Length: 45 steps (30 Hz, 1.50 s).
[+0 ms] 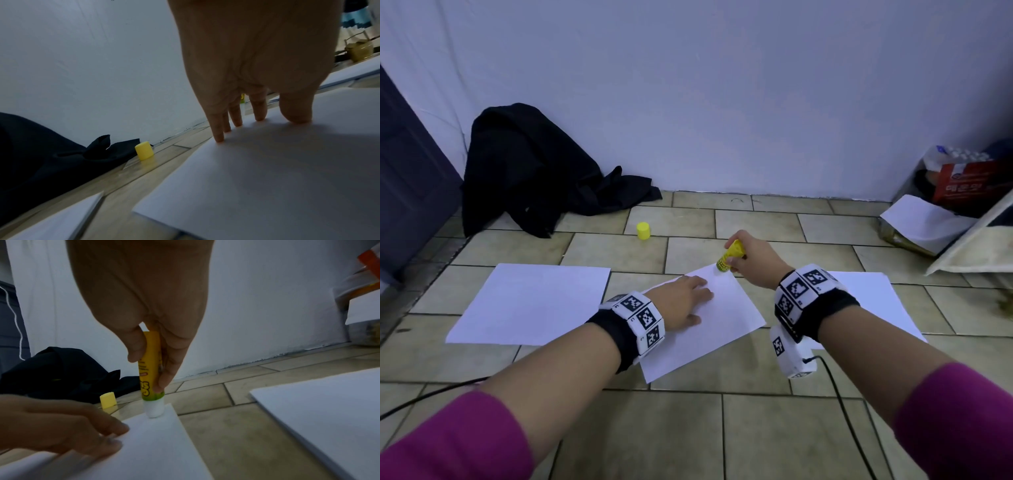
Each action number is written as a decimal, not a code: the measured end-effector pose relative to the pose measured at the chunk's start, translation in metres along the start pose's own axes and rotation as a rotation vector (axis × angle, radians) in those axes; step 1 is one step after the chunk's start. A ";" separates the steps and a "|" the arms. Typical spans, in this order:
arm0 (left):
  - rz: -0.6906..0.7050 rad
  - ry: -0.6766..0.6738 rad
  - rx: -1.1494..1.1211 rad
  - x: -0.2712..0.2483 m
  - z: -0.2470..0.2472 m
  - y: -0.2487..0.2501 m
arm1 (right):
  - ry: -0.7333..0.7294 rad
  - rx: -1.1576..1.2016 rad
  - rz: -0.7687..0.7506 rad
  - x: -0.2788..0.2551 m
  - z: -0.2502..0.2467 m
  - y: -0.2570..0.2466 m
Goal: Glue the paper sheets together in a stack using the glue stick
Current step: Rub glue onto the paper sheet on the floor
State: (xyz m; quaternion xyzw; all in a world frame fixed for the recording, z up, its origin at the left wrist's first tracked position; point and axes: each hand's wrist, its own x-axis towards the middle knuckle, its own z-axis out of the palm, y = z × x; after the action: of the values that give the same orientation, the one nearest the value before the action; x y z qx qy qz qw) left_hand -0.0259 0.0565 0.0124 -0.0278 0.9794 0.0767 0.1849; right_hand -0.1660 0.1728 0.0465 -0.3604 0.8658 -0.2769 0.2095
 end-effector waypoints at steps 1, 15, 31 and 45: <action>-0.003 0.001 0.002 0.000 0.000 0.001 | 0.006 -0.012 0.004 0.003 0.003 -0.001; -0.026 -0.024 -0.024 -0.002 -0.001 0.003 | -0.263 -0.304 -0.057 -0.040 -0.027 0.006; -0.201 0.020 0.109 -0.007 -0.007 0.008 | -0.007 -0.006 -0.002 -0.059 -0.063 0.032; -0.157 0.001 0.052 -0.014 -0.002 0.004 | 0.093 0.177 -0.021 -0.021 -0.016 0.000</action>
State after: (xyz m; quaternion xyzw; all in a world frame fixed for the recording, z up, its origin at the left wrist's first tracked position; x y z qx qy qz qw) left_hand -0.0144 0.0604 0.0200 -0.0995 0.9759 0.0365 0.1907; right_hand -0.1614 0.1940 0.0618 -0.3361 0.8430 -0.3708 0.1972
